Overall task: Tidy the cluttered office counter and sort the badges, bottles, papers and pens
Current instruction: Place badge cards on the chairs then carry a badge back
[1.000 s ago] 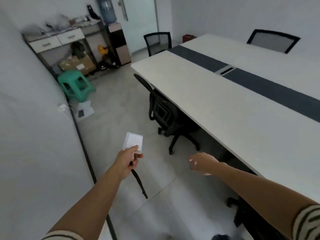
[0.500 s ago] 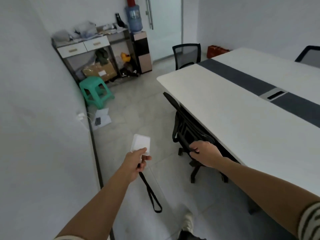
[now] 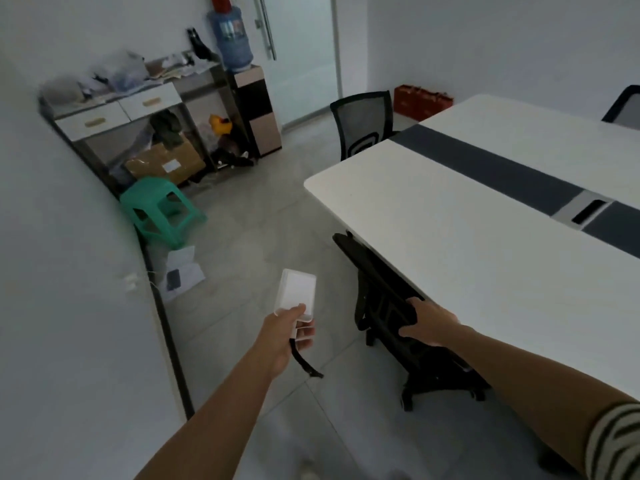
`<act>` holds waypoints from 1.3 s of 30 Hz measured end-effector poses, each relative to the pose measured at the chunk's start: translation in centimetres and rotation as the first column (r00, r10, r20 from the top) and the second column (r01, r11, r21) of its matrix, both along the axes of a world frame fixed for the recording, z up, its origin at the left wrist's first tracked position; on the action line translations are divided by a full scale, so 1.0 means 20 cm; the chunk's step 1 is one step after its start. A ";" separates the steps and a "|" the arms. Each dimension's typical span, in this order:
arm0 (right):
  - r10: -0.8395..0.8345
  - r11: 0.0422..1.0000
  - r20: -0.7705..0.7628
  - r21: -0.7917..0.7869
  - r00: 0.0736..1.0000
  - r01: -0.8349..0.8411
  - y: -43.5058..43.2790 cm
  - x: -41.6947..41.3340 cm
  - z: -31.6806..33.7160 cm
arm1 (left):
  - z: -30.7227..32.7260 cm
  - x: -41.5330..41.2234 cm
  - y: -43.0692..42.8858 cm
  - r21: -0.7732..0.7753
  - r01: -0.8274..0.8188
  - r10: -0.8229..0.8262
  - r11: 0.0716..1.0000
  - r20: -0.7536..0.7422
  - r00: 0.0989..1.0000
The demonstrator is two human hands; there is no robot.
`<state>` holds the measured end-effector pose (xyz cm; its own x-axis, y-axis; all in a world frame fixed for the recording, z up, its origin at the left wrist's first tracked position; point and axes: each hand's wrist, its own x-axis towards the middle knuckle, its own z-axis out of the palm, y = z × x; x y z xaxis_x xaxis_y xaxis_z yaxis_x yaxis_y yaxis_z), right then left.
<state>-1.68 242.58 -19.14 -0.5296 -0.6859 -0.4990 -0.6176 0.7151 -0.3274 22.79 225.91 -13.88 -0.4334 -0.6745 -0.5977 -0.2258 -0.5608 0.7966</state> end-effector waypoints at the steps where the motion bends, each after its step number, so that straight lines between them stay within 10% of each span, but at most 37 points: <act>1: -0.031 0.999 0.037 0.017 0.999 0.030 -0.03 0.00 -0.03 | -0.03 -0.05 -0.07 0.010 0.034 -0.034 0.999 0.010 0.999; 19: -0.384 0.918 -0.023 0.104 0.923 0.384 0.06 0.41 -0.11 | -0.27 -0.58 -0.52 0.109 0.491 -0.501 0.864 0.113 0.858; 31: -0.324 0.945 -0.021 0.043 0.946 0.325 0.29 0.85 -0.13 | -0.25 -0.33 -0.11 0.018 0.495 -0.492 0.869 0.160 0.856; 39: -0.181 0.983 0.039 0.011 0.983 0.181 0.57 1.33 -0.11 | -0.35 0.19 0.22 -0.161 0.261 -0.169 0.952 0.433 0.885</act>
